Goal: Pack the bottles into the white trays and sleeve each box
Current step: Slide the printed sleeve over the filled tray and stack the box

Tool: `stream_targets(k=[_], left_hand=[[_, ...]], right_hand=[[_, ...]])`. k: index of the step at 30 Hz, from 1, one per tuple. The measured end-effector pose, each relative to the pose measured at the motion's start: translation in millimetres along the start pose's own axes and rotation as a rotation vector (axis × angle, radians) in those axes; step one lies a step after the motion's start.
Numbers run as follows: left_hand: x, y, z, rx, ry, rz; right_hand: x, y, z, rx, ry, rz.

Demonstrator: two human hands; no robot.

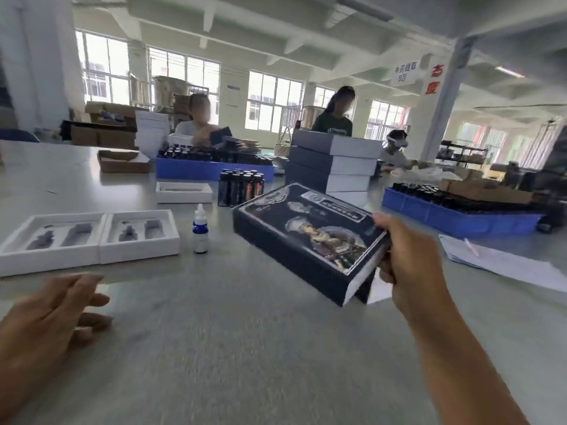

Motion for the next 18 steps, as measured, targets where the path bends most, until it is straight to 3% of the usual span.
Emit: stream_targets(k=[4, 6, 12, 18], left_hand=[[-7.4, 0.8, -2.0, 0.123, 0.136, 0.131], [-12.1, -3.6, 0.1, 0.12, 0.147, 0.143], [-14.0, -1.5, 7.1, 0.062, 0.144, 0.16], [-12.6, 0.5, 8.2, 0.008, 0.145, 0.187]], right_hand=[[6.4, -58.6, 49.4, 0.355, -0.046, -0.075], [20.1, -72.1, 65.9, 0.436, -0.017, -0.198], [40.2, -75.3, 88.4, 0.466, -0.017, -0.472], [40.0, -63.5, 110.4, 0.434, 0.021, -0.473]])
Point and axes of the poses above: each hand's wrist, its own z-axis towards the middle knuckle, its own y-axis out of the palm, x = y × z, the point moved 3 cm from there along z, towards the middle knuckle, and after that the axes turned 4 degrees about y, right-handed, at the moved point
